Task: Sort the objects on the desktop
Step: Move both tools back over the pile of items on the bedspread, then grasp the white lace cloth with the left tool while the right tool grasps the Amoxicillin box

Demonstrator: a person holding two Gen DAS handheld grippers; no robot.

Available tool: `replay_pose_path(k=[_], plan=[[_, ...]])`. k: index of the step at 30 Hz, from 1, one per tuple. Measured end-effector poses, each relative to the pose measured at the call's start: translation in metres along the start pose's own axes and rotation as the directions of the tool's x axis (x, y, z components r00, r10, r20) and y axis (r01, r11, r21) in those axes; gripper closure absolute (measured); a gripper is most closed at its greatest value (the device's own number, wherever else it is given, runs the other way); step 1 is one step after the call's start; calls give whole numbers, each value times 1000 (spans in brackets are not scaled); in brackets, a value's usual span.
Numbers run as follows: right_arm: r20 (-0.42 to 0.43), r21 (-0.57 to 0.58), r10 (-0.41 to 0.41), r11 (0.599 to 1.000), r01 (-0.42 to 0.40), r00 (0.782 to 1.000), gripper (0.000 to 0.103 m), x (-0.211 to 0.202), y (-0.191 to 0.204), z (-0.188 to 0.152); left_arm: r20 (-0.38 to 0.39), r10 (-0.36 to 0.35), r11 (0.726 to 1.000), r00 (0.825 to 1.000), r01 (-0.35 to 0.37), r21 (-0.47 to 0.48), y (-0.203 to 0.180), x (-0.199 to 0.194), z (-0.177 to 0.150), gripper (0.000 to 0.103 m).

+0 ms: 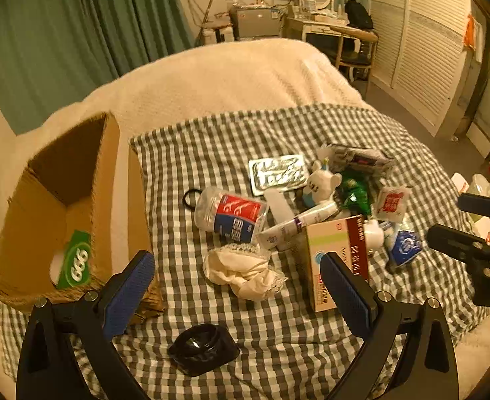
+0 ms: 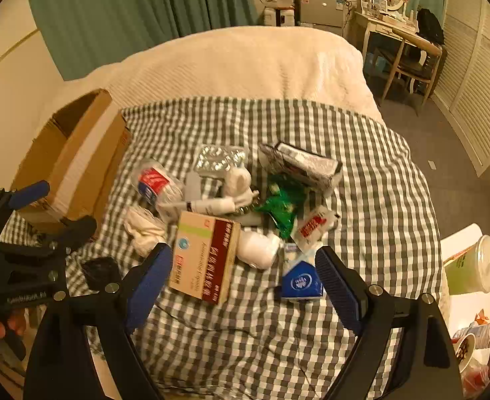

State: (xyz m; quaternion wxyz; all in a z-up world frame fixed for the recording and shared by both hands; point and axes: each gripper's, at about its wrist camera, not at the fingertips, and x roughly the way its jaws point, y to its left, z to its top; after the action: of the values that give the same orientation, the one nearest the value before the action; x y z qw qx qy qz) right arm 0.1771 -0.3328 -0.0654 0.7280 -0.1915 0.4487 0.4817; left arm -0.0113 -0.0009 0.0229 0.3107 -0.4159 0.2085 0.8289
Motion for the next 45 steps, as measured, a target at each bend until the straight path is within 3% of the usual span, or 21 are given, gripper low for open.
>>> replay_pose_path(k=[16,27,34,35,37,38,39,45], plan=[[-59,40,1,999,1,998,16,42,-1,-27,-80,-36,989,996,25,-144,20,57,-30,1],[-97,62,3,998,3,995,16,66,0,-33,-136,-75,980,988,48,-194,29,93,-49,1],[-109,91,15,996,-5,994,16,84,20,-30,-147,-111,979,983,82,-189,28,113,-53,1],[-114,88,19,996,-9,993,16,86,22,-30,-147,-117,979,982,89,-181,28,115,-54,7],[-127,88,30,996,-19,991,16,91,25,-31,-170,-139,982,976,114,-151,26,121,-56,42],[-133,90,36,996,-24,990,16,94,26,-31,-200,-162,982,966,138,-129,24,127,-58,76],[-140,93,39,995,-26,989,16,97,27,-31,-214,-169,983,962,149,-106,21,130,-60,81],[-169,107,45,994,-27,985,16,113,36,-28,-189,-205,975,960,182,-130,33,121,-62,84]])
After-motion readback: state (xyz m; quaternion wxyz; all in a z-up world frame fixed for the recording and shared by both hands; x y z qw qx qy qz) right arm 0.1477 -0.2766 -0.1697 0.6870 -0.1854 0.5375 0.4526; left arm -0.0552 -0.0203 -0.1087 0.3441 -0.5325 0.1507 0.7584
